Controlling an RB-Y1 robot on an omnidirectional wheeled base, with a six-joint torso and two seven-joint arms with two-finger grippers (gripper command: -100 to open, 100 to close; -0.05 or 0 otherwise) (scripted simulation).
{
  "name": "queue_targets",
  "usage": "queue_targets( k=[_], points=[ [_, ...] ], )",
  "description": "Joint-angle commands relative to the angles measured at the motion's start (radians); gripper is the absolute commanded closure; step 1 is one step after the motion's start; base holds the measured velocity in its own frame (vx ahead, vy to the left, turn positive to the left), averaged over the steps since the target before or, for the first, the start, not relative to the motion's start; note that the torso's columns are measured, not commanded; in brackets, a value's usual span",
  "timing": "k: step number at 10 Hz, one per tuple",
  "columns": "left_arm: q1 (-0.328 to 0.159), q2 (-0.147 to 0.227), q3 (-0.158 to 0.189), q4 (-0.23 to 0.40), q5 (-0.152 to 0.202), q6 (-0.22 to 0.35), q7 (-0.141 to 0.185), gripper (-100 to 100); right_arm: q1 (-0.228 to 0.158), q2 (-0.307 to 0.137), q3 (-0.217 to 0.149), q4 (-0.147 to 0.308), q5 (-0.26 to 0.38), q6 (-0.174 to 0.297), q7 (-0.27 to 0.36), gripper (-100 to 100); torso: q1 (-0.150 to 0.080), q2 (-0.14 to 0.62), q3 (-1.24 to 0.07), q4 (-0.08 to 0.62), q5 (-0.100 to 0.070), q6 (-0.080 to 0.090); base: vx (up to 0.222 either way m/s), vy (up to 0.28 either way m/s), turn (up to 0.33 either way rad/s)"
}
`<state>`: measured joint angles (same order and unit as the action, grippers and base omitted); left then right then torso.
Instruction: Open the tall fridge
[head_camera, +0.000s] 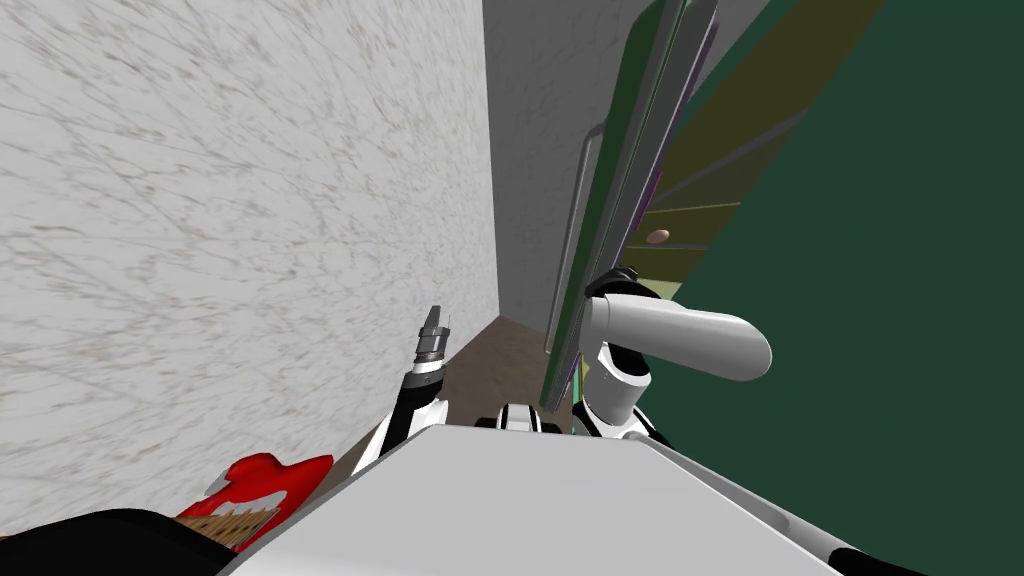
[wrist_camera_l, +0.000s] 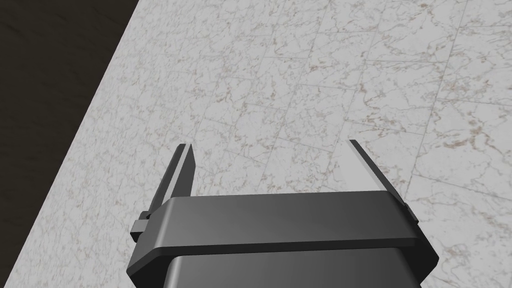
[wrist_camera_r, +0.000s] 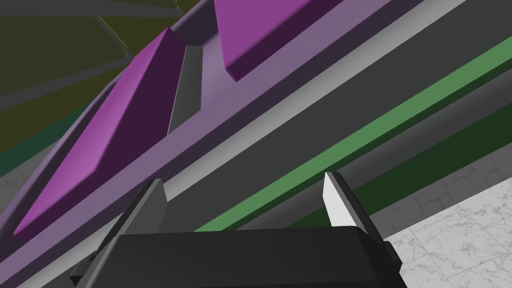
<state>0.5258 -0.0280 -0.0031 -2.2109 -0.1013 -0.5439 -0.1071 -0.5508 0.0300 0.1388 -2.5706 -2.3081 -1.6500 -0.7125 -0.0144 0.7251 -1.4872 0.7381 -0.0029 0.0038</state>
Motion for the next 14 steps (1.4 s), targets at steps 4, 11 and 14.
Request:
queue_targets(
  k=[4, 11, 14],
  points=[
    [0.0, 0.0, 0.0, 0.0, 0.0, 0.0, 0.0, 0, 0.014, 0.005, -0.012, -0.018, 0.034, 0.011, 0.007, 100, 0.01, 0.011, 0.01, 0.0, 0.002, -0.003, -0.002, 0.035, 0.008],
    [0.0, 0.0, 0.0, 0.0, 0.0, 0.0, 0.0, 0, -0.037, 0.012, -0.065, 0.07, 0.164, 0.043, -0.006, 100, 0.005, 0.007, 0.006, 0.001, 0.001, -0.002, 0.185, 0.202, -0.002],
    [0.0, 0.0, 0.0, 0.0, 0.0, 0.0, 0.0, 0, -0.067, 0.015, -0.097, 0.122, 0.242, 0.063, -0.014, 100, 0.015, 0.012, 0.011, 0.0, 0.003, -0.004, 0.206, 0.204, -0.011]
  ],
)
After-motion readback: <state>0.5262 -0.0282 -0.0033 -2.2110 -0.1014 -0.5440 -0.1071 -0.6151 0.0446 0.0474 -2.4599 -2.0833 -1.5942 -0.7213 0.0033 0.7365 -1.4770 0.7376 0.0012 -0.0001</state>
